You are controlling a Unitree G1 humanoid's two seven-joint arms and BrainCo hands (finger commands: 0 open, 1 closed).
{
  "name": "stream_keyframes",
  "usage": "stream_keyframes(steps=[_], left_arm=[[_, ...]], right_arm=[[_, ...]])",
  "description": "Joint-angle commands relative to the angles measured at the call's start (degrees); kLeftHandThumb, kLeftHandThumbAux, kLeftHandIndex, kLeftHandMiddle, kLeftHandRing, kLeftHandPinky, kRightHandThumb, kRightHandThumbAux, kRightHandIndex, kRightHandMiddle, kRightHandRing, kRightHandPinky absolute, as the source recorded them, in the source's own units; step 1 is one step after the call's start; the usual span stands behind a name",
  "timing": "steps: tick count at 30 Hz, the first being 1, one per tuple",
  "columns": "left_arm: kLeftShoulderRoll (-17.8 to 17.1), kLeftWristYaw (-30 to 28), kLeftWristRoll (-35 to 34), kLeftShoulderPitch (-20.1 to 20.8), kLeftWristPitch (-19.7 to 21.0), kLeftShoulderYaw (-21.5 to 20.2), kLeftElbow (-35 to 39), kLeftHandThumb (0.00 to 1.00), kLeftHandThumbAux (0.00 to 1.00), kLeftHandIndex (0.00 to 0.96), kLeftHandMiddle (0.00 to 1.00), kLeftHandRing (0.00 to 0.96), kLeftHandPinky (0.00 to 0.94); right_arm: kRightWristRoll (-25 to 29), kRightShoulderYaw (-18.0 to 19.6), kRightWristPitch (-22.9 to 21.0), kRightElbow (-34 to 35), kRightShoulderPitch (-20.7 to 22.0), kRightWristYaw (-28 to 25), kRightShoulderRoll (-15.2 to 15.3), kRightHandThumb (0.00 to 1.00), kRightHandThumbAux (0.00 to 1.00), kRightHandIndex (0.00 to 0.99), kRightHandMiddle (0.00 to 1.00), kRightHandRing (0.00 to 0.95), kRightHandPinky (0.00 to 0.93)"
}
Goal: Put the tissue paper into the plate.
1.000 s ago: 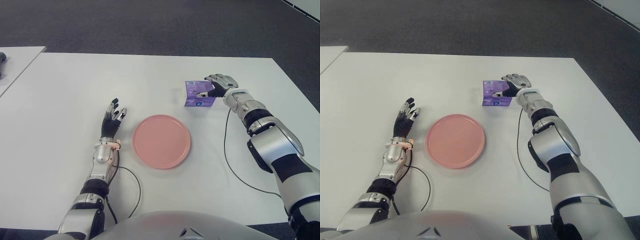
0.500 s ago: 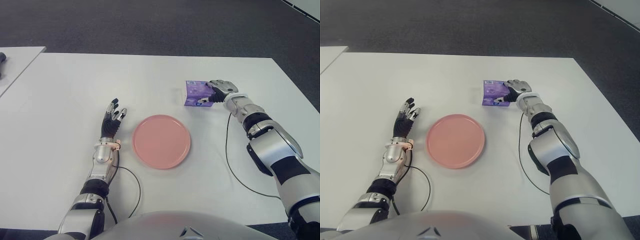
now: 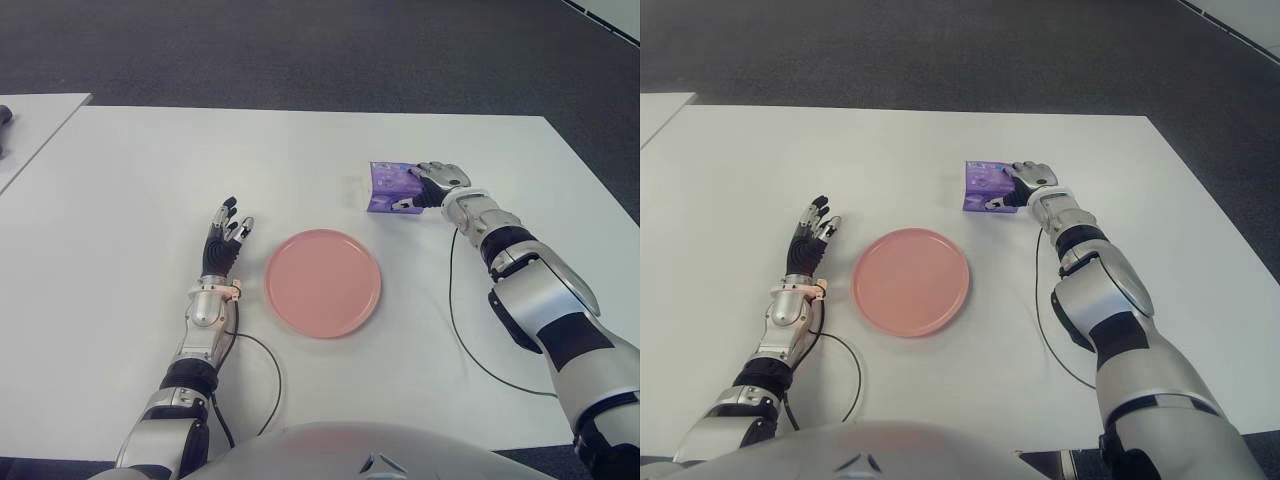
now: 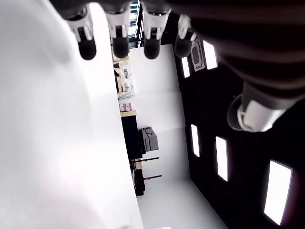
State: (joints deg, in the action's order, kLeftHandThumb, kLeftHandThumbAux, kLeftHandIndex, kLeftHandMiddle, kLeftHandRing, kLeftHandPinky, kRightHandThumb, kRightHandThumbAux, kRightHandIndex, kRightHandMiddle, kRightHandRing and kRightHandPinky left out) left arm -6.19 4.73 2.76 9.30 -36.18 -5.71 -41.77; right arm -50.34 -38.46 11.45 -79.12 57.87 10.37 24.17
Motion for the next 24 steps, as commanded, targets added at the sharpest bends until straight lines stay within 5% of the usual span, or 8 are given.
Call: stream_keyframes(steps=[1,24], left_arm=[[0.1,-0.3,0.2,-2.3,1.5,0.2,-1.7,0.0,0.46,0.0,0.0,0.0,0.0],[0.7,0.3,0.7,-2.6,1.4,0.6,-1.5,0.0,0.464,0.0,0.0,0.0,0.0]], right_arm=[[-0.2,-0.5,0.5,-0.3,-1.0,-0.8,-1.8,0.434,0.22,0.0,0.0,0.0,0.0],[-2.0,-3.4,2.9,0.0,-1.6,3.3,-3.5,0.413,0.23,0.0,0.0,0.0,0.0]])
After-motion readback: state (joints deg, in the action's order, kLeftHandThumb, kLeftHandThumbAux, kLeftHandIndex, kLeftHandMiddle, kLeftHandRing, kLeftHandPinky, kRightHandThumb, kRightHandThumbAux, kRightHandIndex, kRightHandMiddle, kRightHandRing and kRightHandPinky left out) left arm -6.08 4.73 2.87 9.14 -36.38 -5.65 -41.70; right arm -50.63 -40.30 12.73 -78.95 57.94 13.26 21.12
